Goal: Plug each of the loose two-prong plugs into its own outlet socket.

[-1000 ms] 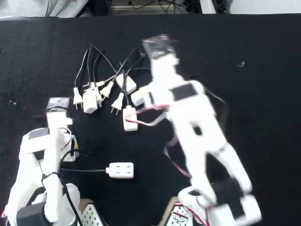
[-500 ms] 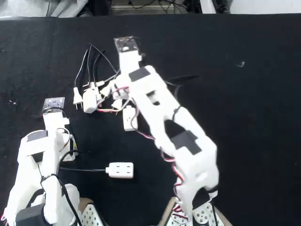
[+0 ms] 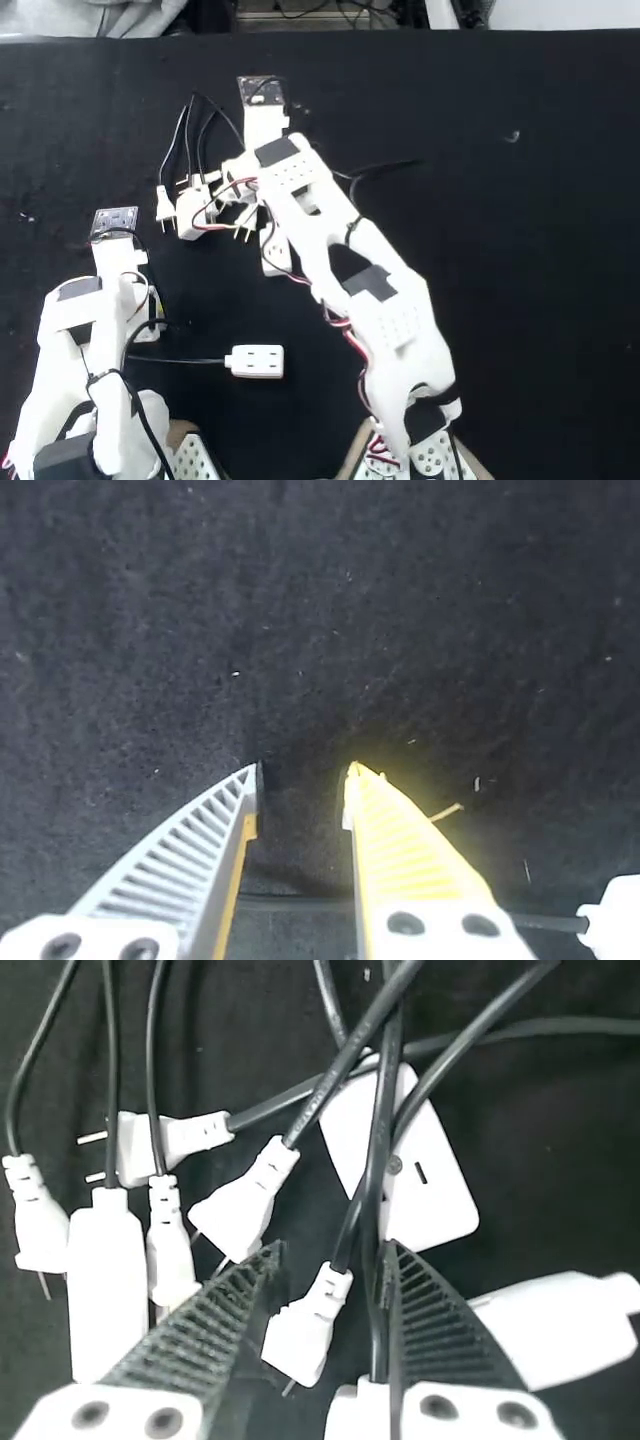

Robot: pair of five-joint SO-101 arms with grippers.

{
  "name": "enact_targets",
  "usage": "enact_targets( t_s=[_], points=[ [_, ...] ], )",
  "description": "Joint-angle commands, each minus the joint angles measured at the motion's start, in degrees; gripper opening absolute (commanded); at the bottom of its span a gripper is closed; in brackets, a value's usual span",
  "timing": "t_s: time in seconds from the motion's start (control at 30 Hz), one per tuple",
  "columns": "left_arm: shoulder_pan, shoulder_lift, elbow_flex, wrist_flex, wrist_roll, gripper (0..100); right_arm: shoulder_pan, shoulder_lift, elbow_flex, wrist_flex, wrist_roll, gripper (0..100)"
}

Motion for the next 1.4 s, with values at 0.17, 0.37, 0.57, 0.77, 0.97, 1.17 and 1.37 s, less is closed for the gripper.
enact_targets(
  t_s=[0.17,0.37,0.57,0.77,0.97,1.17,1.37],
  points=[
    [-1.36,0.44,0.13,-2.73,0.26,14,0.26,-3.82,-8.75,10.29,0.88,15.5],
    [-1.36,0.44,0.13,-2.73,0.26,14,-4.75,-4.35,-3.82,10.64,-1.49,15.5],
    [-1.36,0.44,0.13,-2.73,0.26,14,-6.24,-4.26,3.21,2.64,-2.11,15.5],
    [-1.36,0.44,0.22,-2.73,0.26,14,-0.88,-4.26,4.97,-1.05,-3.69,15.5],
    [-1.36,0.44,0.22,-2.73,0.26,14,0.35,-4.26,2.33,-0.88,-3.52,15.5],
    [-1.36,0.44,0.22,-2.73,0.26,14,-0.79,-4.70,1.19,-0.53,-3.52,15.9],
    [-1.36,0.44,0.22,-2.73,0.26,14,-0.88,-4.18,0.22,-1.14,-1.14,21.2]
  ],
)
